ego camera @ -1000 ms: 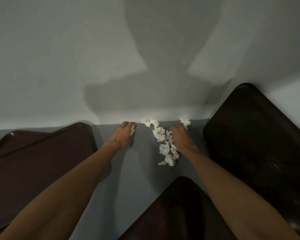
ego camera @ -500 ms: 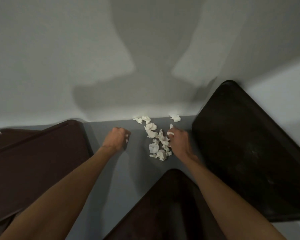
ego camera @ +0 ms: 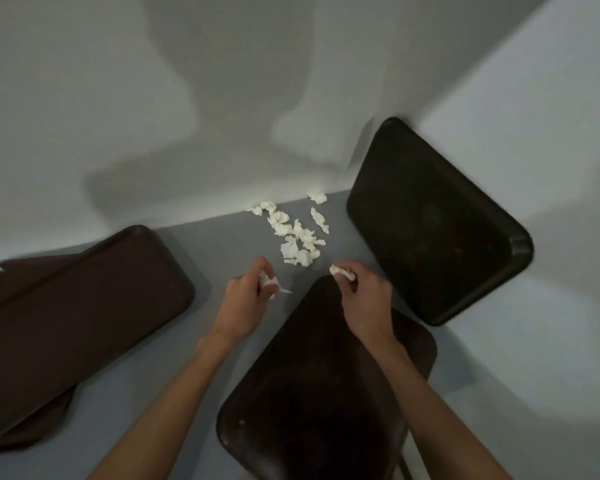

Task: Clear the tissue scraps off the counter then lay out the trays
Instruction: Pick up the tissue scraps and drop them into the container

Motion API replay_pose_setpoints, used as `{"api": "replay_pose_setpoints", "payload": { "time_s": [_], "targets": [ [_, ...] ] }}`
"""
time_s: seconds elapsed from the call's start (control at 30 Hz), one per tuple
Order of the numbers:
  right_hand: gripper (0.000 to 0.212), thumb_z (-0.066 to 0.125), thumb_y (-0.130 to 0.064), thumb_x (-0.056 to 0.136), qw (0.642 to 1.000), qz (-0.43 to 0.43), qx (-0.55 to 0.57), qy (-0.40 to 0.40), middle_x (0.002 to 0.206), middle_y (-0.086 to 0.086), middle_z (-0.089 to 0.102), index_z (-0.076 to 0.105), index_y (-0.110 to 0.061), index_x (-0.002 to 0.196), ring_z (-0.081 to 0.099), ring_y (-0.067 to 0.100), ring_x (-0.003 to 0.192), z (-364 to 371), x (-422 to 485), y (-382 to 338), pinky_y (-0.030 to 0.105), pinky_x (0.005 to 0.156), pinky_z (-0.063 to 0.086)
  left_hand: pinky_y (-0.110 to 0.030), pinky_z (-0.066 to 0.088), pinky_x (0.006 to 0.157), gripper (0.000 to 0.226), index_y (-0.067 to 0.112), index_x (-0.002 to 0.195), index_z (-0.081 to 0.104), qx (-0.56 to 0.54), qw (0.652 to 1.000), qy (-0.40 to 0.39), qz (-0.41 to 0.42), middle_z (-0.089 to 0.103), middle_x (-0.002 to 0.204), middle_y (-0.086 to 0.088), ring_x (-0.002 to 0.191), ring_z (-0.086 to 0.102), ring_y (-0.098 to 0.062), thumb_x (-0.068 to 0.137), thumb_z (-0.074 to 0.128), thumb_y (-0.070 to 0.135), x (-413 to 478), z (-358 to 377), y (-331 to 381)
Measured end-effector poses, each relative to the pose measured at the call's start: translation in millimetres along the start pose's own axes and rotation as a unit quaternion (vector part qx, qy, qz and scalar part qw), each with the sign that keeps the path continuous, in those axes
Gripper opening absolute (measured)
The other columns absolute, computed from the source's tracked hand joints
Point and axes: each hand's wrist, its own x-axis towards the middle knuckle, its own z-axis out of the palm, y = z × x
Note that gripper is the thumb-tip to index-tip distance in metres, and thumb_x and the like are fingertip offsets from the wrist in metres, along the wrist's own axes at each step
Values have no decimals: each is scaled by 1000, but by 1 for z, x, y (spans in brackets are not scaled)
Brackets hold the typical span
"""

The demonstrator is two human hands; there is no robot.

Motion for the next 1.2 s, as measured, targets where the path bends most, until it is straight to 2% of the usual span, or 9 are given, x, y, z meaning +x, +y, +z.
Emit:
{"api": "replay_pose_setpoints", "payload": {
  "time_s": [0.1, 0.23, 0.37, 0.43, 0.5, 0.57, 0.73, 1.0, 1.2],
  "targets": [
    [21, 68, -26, 101, 999, 27, 6, 22, 113, -11, 74, 74, -24, 121, 61, -4, 95, -25, -46, -7, -4, 82, 36, -21, 47, 57, 22, 28, 102, 50, 0, 1000, -16, 16, 64, 68, 1, 58, 59, -11, 96, 71, 23, -37, 0, 26],
    [19, 70, -26, 100, 995, 73, 20, 65, 112, -14, 75, 76, -27, 118, 62, -6, 94, -58, -109, -9, -5, 83, 36, -40, 61, 69, 21, 31, 105, 52, -47, 998, -44, 23, 72, 84, 4, 72, 70, -12, 96, 70, 26, -87, 10, 62],
    [18, 68, -27, 101, 990, 103, 34, 85, 109, -17, 72, 74, -30, 118, 64, -5, 94, -92, -169, 6, -2, 80, 39, -40, 61, 78, 20, 32, 103, 58, -92, 992, -68, 44, 73, 91, 12, 81, 72, -5, 95, 72, 21, -132, 32, 97],
    [16, 68, -27, 102, 987, 114, 60, 99, 107, -17, 73, 74, -29, 116, 67, -3, 96, -107, -199, 20, 5, 81, 47, -37, 61, 81, 19, 31, 105, 61, -110, 988, -94, 56, 74, 93, 14, 87, 72, -4, 95, 73, 20, -156, 46, 115],
    [14, 67, -27, 102, 983, 120, 75, 115, 105, -15, 75, 74, -28, 114, 69, 1, 97, -121, -230, 38, 21, 84, 57, -34, 60, 83, 19, 31, 109, 64, -115, 985, -117, 62, 74, 94, 14, 90, 71, -3, 95, 73, 23, -180, 62, 133],
    [12, 67, -26, 102, 982, 121, 75, 127, 102, -14, 74, 74, -26, 112, 70, 4, 94, -135, -260, 56, 28, 80, 59, -31, 59, 84, 19, 30, 111, 66, -121, 982, -134, 54, 74, 94, 14, 91, 70, 0, 94, 74, 27, -203, 81, 149],
    [14, 70, -18, 100, 976, 149, 84, 132, 99, -14, 74, 73, -25, 111, 70, 1, 91, -168, -331, 107, 18, 78, 57, -22, 57, 81, 21, 23, 111, 70, -105, 983, -146, 41, 74, 95, 14, 88, 68, 4, 93, 75, 32, -262, 140, 181],
    [18, 71, -18, 97, 970, 217, 82, 66, 101, -15, 72, 73, -26, 113, 70, 7, 93, -171, -431, 224, 25, 78, 59, -14, 54, 78, 24, 22, 113, 73, -65, 985, -162, 1, 70, 99, 14, 85, 65, 2, 92, 76, 33, -352, 257, 175],
    [16, 73, -12, 93, 953, 291, 83, 26, 92, -8, 73, 72, -20, 106, 69, 3, 82, -124, -481, 297, 1, 66, 43, -25, 60, 74, 20, 25, 107, 71, -41, 974, -201, -92, 72, 92, 13, 79, 66, 1, 89, 77, 33, -390, 331, 116]
  ]
}}
